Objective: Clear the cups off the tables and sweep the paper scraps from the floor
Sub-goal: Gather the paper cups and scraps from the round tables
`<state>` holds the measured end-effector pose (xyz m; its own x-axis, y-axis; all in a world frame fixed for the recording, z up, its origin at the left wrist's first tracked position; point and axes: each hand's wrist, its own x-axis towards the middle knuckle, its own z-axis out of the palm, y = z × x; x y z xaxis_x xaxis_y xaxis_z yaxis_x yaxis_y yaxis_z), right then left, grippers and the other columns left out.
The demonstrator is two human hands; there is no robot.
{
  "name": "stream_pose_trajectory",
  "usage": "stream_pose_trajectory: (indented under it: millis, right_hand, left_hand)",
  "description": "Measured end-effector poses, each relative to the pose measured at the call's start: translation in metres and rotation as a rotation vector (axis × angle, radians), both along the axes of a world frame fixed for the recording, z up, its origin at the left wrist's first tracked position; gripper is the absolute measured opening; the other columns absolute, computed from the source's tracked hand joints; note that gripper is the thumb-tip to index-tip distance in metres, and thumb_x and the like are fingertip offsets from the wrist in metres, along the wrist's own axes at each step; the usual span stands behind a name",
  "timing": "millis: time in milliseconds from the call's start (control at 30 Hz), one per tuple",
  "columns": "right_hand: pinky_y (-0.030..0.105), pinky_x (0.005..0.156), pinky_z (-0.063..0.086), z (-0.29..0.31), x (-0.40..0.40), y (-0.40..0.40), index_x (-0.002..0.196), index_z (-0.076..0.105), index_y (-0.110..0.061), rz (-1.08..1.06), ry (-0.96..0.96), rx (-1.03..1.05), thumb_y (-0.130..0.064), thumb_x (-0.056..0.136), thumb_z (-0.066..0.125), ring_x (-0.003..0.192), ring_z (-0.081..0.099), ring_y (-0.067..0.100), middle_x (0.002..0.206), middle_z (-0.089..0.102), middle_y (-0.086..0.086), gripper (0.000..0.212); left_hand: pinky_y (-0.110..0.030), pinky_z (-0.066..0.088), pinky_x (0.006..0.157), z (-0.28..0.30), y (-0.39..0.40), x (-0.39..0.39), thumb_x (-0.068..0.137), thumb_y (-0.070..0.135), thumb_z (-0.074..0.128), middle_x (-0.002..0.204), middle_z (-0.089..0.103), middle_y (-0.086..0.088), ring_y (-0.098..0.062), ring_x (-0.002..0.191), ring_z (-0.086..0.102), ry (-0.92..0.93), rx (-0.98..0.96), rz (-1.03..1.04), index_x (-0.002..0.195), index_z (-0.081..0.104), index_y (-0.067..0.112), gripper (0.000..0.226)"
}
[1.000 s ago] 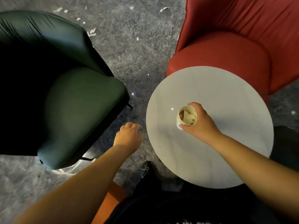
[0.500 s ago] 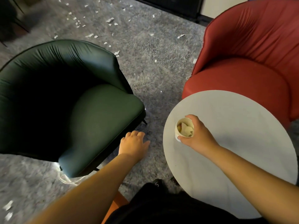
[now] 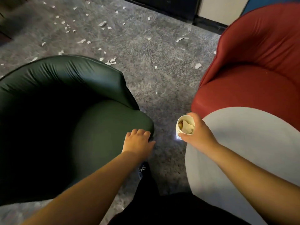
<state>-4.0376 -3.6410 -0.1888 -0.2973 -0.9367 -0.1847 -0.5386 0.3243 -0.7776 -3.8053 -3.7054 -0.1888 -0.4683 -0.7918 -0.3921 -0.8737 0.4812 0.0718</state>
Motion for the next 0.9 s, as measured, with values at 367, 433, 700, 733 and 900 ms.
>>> stream_pose_trajectory:
  millis: [367,433,700,733,900]
  right_hand:
    - [0.025,0.079,0.045,0.022,0.040,-0.141,0.116,0.042,-0.037,-0.105,-0.044,-0.046,-0.026,0.067,0.081,0.102,0.054,0.013,0.115,0.053,-0.009,0.064]
    - [0.025,0.082,0.043,0.025,0.039,-0.161,0.121,0.044,-0.027,-0.093,-0.021,-0.058,-0.022,0.068,0.082,0.104,0.053,0.014,0.115,0.051,-0.008,0.066]
    - [0.030,0.079,0.049,0.017,0.024,-0.249,0.115,0.042,-0.039,-0.028,0.011,-0.029,-0.032,0.063,0.083,0.098,0.056,0.014,0.114,0.054,-0.011,0.066]
    - [0.033,0.080,0.051,0.014,0.020,-0.263,0.116,0.041,-0.041,-0.011,0.012,-0.005,-0.035,0.063,0.082,0.097,0.056,0.014,0.115,0.054,-0.011,0.068]
    - [0.013,0.065,0.041,0.012,-0.017,-0.348,0.105,0.035,-0.056,0.115,-0.058,0.010,-0.034,0.064,0.082,0.091,0.054,0.006,0.103,0.051,-0.022,0.066]
  left_hand:
    - [-0.039,0.028,0.107,0.013,-0.144,0.034,0.095,0.054,0.040,0.140,0.047,0.000,-0.023,0.130,0.038,-0.008,-0.079,-0.161,0.135,0.048,0.025,0.050]
    - [-0.040,0.027,0.108,0.015,-0.160,0.032,0.095,0.054,0.040,0.143,0.045,0.001,-0.023,0.131,0.038,0.018,-0.097,-0.153,0.136,0.047,0.026,0.051]
    - [-0.040,0.025,0.109,0.017,-0.235,0.012,0.095,0.053,0.039,0.141,0.047,0.002,-0.023,0.130,0.038,0.056,-0.151,-0.109,0.135,0.049,0.027,0.049]
    - [-0.041,0.025,0.110,0.017,-0.245,0.008,0.096,0.053,0.038,0.140,0.047,0.001,-0.023,0.130,0.038,0.053,-0.156,-0.101,0.135,0.049,0.027,0.049]
    - [-0.040,0.022,0.111,0.015,-0.304,-0.026,0.096,0.050,0.039,0.143,0.045,-0.001,-0.023,0.133,0.036,0.045,-0.156,-0.018,0.136,0.047,0.024,0.048]
